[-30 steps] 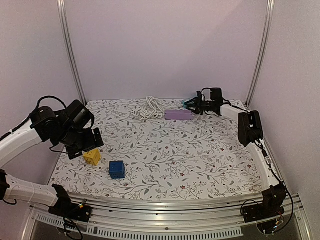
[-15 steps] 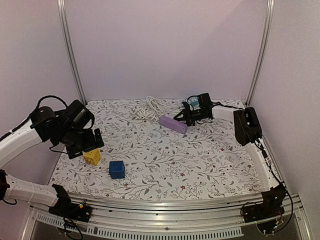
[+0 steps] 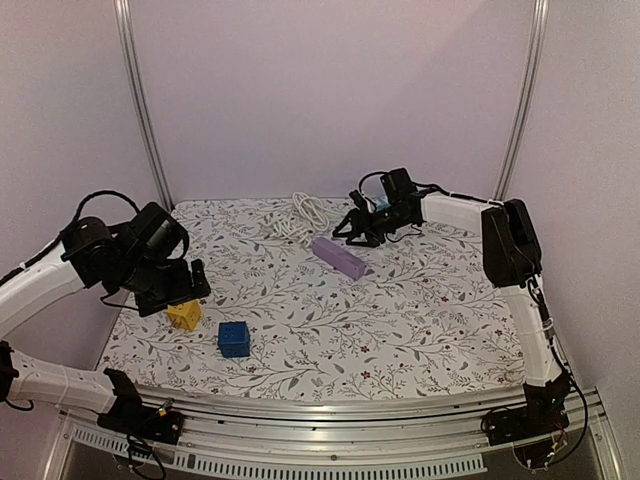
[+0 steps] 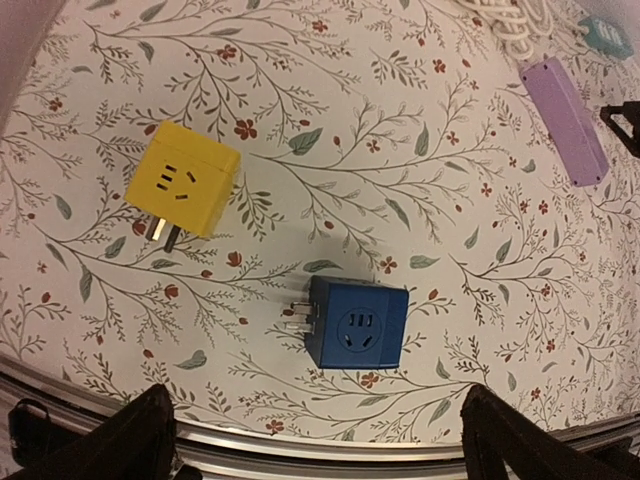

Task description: Insert the plug

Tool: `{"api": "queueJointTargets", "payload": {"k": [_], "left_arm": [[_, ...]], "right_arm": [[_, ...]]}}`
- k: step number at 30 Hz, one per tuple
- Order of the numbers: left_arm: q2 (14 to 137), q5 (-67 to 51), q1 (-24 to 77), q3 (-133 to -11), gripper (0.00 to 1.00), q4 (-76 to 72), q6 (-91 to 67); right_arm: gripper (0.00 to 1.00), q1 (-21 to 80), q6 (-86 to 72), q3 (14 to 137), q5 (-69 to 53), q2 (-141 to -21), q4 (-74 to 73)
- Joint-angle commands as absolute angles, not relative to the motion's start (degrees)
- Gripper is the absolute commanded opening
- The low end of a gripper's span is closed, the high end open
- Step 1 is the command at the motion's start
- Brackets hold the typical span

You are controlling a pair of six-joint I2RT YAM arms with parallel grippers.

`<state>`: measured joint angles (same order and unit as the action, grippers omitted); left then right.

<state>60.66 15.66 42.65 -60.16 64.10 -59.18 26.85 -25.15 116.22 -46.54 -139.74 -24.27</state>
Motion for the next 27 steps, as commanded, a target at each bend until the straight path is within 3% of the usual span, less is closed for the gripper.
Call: {"api": "queueJointTargets", "payload": {"k": [1, 10, 17, 27], "left_arm": [[59.20, 15.14, 42.98, -58.21, 1.00, 63.20, -57.32], [56.00, 14.62, 42.98, -56.03, 1.00, 63.08, -57.80], [55.10, 14.44, 42.98, -55.80, 0.99, 62.84, -58.10], [54.08, 11.79, 42.98, -53.64, 0.99, 60.79, -59.11]], "right_arm": [[0.70, 28.93, -19.63, 115.39, -32.21, -135.97, -30.08], [0.71, 33.57, -14.65, 115.27, -16.25, -136.78, -34.33], [0.61, 36.39, -11.98, 115.19, -10.86, -137.75, -37.30], [0.19, 39.53, -12.23, 106.80, -3.63, -131.50, -35.77]]}}
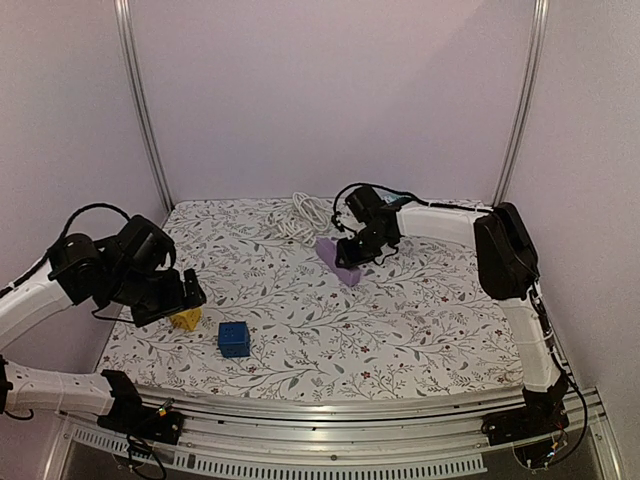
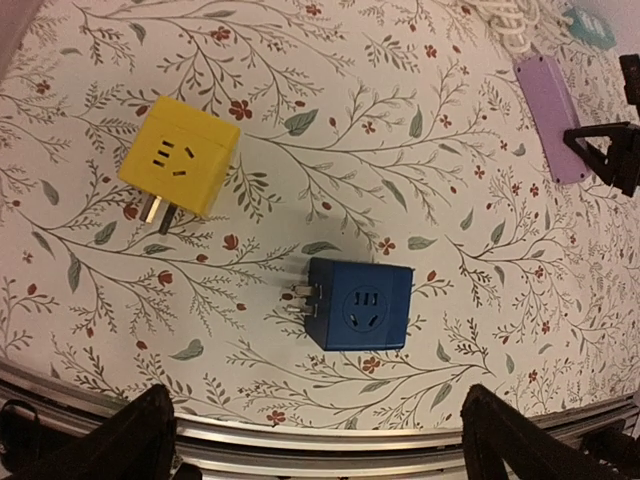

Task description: Insert the plug

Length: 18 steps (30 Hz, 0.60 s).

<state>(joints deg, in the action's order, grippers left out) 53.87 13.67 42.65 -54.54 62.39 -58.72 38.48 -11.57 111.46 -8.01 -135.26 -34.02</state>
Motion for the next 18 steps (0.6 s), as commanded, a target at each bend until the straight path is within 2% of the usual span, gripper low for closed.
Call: {"api": "queueJointTargets", "payload": {"k": [1, 18], "left_arm": [[54.28, 11.60, 42.98, -53.88, 0.99, 60.65, -59.07], [70.06, 6.77, 42.36, -65.52, 0.98, 51.02, -72.15]], "right_arm": [[0.17, 39.86, -12.43, 105.53, -3.28, -130.57, -35.34], [0.08, 45.62, -17.51, 87.96, 6.76, -111.74, -32.68]]}}
